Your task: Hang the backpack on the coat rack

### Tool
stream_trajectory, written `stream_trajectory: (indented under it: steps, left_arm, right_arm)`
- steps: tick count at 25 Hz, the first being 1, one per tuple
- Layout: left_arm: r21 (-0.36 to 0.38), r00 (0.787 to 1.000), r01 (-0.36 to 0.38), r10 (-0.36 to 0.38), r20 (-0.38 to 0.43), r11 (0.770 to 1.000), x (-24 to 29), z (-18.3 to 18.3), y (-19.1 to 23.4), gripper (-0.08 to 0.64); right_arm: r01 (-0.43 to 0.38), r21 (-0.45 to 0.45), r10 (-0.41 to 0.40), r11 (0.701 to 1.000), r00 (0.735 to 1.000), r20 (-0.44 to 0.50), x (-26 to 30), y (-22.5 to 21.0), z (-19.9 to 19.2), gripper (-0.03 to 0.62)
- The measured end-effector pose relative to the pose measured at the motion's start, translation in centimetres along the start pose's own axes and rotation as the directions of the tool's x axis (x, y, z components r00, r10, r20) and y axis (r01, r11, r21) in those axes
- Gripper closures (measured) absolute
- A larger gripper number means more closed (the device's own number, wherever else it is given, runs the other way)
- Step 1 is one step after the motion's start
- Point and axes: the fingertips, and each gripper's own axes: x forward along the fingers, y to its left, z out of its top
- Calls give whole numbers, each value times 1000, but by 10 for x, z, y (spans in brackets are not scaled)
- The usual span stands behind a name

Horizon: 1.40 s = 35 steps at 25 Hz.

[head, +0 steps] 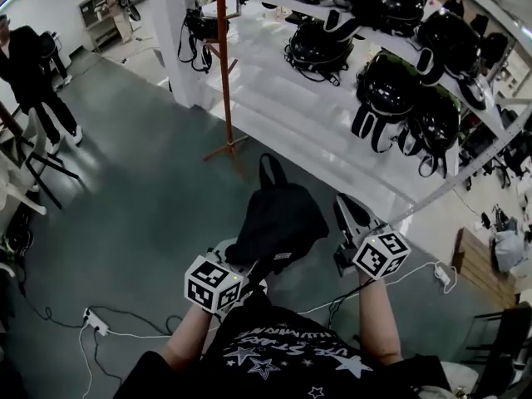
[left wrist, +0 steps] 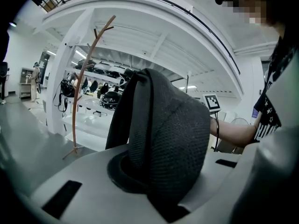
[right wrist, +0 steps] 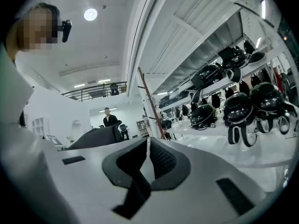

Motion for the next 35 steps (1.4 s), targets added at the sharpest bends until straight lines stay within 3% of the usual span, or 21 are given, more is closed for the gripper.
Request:
stream_trajectory:
  steps: [2,8,16,22,26,35]
  left_arm:
    - [9,1000,-10,10,1,1000,14,15,23,506]
    - [29,999,-43,42,7,999,48,53,89,506]
    - [6,994,-106,106,-11,994,92,77,147,506]
    - [6,986,-169,169,-4,986,136,105,176,506]
    - [-25,975,-220,221,16,975,163,126,195,506]
    - [-46,945,-326,327,24,944,218,169,235,506]
  right_arm:
    - [-33,16,33,999,999,-15,31,-9,8,514]
    - [-116,61,120,991,991,-66,105,-28,24,408]
    - [-193,125,202,973,978,-60,179,-62,50,373]
    - [-323,154,335,934,941,-54,262,-85,84,373]
    - [-416,183,439,891,892,-106,313,-101,106,377]
    - [-620,226,660,751,701,-271,411,-108,133,394]
